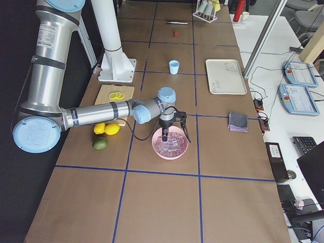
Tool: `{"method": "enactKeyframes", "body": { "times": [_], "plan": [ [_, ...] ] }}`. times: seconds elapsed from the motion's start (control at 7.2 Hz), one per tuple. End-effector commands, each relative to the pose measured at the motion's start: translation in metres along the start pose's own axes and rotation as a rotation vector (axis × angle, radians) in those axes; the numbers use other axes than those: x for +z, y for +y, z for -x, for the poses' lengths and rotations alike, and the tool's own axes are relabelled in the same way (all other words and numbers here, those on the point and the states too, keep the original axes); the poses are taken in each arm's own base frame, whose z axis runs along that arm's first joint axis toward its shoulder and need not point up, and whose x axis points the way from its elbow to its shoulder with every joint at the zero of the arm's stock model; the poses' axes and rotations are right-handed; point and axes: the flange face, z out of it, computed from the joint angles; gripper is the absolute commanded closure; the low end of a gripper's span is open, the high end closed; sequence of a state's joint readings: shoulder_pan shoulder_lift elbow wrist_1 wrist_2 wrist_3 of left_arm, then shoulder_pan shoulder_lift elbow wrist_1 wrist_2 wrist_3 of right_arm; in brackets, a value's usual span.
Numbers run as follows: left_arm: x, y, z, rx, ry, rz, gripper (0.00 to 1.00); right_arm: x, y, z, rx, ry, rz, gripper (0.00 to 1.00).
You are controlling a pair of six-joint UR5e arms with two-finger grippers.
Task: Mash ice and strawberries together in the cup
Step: 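Grasp another ice cube from the bowl with the right gripper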
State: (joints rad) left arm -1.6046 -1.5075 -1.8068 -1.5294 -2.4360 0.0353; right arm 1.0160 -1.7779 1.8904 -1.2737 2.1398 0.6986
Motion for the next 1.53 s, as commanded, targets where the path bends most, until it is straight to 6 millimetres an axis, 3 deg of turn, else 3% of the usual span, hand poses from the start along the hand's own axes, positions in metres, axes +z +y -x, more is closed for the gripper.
{"method": "enactKeyframes", "body": {
  "times": [0.0,0.42,0.69,0.97,1.11,1.25,1.39],
  "plan": [
    [-0.006,0.002,-0.007,0.010,-0.001,-0.011,0.00,0.013,-0.002,-0.011,-0.009,0.022,0.017,0.29],
    [-0.007,0.001,-0.009,0.002,0.001,-0.012,0.00,0.013,-0.002,-0.010,-0.008,0.017,0.018,0.37],
    [-0.007,0.002,-0.008,0.001,0.001,-0.011,0.00,0.012,-0.001,-0.009,-0.007,0.013,0.020,0.94],
    [-0.007,0.002,-0.009,-0.002,0.001,-0.008,0.00,0.008,-0.002,-0.007,-0.012,0.007,0.012,1.00],
    [-0.008,0.001,-0.009,-0.001,0.001,-0.009,0.00,-0.019,-0.008,-0.013,0.020,-0.017,-0.024,1.00],
    [-0.008,0.001,-0.009,-0.001,0.001,-0.009,0.00,-0.059,-0.011,-0.028,0.090,-0.077,-0.040,1.00],
    [-0.008,0.001,-0.009,-0.003,0.001,-0.009,0.00,-0.093,-0.008,-0.022,0.105,-0.102,-0.051,1.00]
  ]
}}
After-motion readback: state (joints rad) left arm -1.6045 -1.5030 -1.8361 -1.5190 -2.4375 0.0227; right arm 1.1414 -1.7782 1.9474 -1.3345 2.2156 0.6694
